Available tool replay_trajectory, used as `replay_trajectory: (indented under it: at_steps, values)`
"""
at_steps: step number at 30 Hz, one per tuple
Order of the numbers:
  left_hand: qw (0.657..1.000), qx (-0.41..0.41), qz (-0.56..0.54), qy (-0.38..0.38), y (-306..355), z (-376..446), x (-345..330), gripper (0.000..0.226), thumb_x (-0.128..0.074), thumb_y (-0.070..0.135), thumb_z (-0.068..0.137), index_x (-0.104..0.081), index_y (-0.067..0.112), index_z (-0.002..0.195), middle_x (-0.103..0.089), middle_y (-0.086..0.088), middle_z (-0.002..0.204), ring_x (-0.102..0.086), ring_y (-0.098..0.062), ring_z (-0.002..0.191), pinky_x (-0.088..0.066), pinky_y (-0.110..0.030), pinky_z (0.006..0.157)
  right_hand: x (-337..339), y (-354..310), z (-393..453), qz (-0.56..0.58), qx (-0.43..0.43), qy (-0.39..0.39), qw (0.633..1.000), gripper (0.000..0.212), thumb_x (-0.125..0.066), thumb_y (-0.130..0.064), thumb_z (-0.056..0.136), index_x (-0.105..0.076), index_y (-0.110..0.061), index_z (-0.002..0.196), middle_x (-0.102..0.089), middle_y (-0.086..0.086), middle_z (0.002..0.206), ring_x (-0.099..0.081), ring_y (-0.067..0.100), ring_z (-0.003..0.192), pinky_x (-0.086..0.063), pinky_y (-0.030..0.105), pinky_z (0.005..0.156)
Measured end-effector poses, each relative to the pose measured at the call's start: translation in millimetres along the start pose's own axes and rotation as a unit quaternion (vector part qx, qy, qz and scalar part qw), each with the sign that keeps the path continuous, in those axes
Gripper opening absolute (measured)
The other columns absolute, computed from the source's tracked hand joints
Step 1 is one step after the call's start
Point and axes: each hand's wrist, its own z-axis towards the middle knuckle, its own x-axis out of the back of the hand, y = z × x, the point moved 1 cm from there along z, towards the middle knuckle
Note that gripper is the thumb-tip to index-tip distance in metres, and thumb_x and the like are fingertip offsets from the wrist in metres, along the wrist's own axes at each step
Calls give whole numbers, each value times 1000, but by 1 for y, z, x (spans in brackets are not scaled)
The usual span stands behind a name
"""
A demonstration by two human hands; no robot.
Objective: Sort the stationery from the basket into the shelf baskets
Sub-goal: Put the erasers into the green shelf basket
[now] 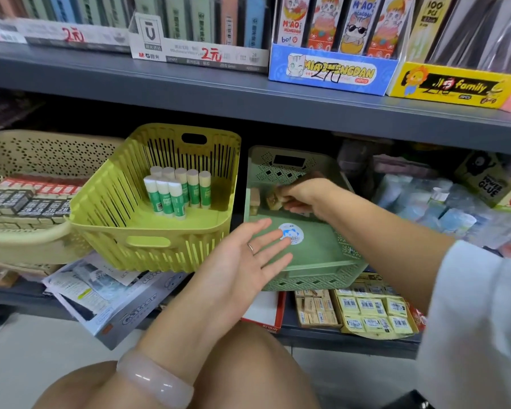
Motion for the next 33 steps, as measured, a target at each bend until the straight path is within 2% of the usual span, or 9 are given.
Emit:
replay_trajectory:
  at_steps: [6, 10, 13, 16, 21, 23, 27, 30, 33]
  values:
    - [1000, -4, 13, -9, 1, 2, 1, 20, -48, 14, 89, -55, 5, 106, -60, -21, 114, -61, -26, 106, -52, -37, 83, -26, -3, 23, -19, -23, -9, 1000, 25, -61, -16, 88, -47, -10, 69, -51, 5, 67, -48, 13, 57, -45, 19, 57]
    - [1000, -4, 8, -13, 1, 2, 3, 20, -48, 14, 89, -55, 5, 106, -62, -22, 111, -62, -27, 105, -52, -37, 82, -28, -1, 21, 53, -33, -3, 998, 29, -69, -16, 83, -53, -2, 103, -56, 10, 70, -57, 18, 50, -52, 22, 49]
    - [1000, -6, 15, -20, 2, 2, 4, 22, -50, 15, 86, -56, 5, 105, -63, -21, 111, -64, -27, 103, -54, -37, 82, -26, 1, 19, 29, -19, -2, 999, 34, -68, -16, 84, -55, 0, 111, -62, 14, 86, -61, 21, 65, -55, 29, 70]
    - [999, -16, 33, -34, 5, 0, 6, 34, -55, 20, 77, -57, 7, 108, -65, -19, 111, -65, -26, 102, -54, -37, 83, -12, -4, 0, -36, 22, 0, 999, 11, -53, -9, 92, -59, -2, 87, -59, 15, 85, -54, 20, 64, -48, 24, 66]
    - [989, -43, 112, -83, 7, -12, 3, 29, -41, 22, 92, -57, 8, 112, -67, -15, 111, -65, -25, 102, -53, -36, 86, 44, 2, -84, -41, 192, -27, 980, 19, -45, -8, 95, -60, -3, 106, -66, 7, 86, -60, 10, 67, -53, 16, 62]
    - [978, -52, 179, -93, 1, -17, -2, 29, -39, 21, 95, -56, 8, 115, -66, -14, 114, -65, -25, 102, -53, -36, 88, 70, 21, -124, -84, 207, -44, 974, 17, -47, -10, 95, -63, -10, 98, -69, 2, 83, -63, 7, 67, -54, 17, 66]
    - [941, -43, 313, -123, -25, -27, -17, 25, -38, 20, 98, -58, 13, 112, -67, -9, 111, -66, -20, 100, -51, -33, 90, 104, 79, -181, -234, 145, -2, 961, 13, -53, -15, 91, -65, -19, 87, -67, -7, 73, -61, 5, 61, -48, 11, 55]
    - [923, -27, 359, -134, -52, -33, -27, 21, -40, 19, 98, -61, 19, 101, -70, -5, 102, -68, -18, 93, -53, -30, 86, 117, 133, -203, -373, 91, 44, 922, 9, -56, -19, 88, -65, -19, 87, -62, -5, 76, -61, 16, 78, -41, 21, 63]
    - [908, -10, 396, -138, -76, -37, -29, 21, -41, 18, 98, -62, 21, 97, -69, -6, 101, -68, -18, 90, -53, -32, 87, 123, 177, -218, -457, 61, 85, 883, 20, -56, -25, 88, -59, -14, 104, -54, 4, 95, -57, 29, 97, -39, 28, 74]
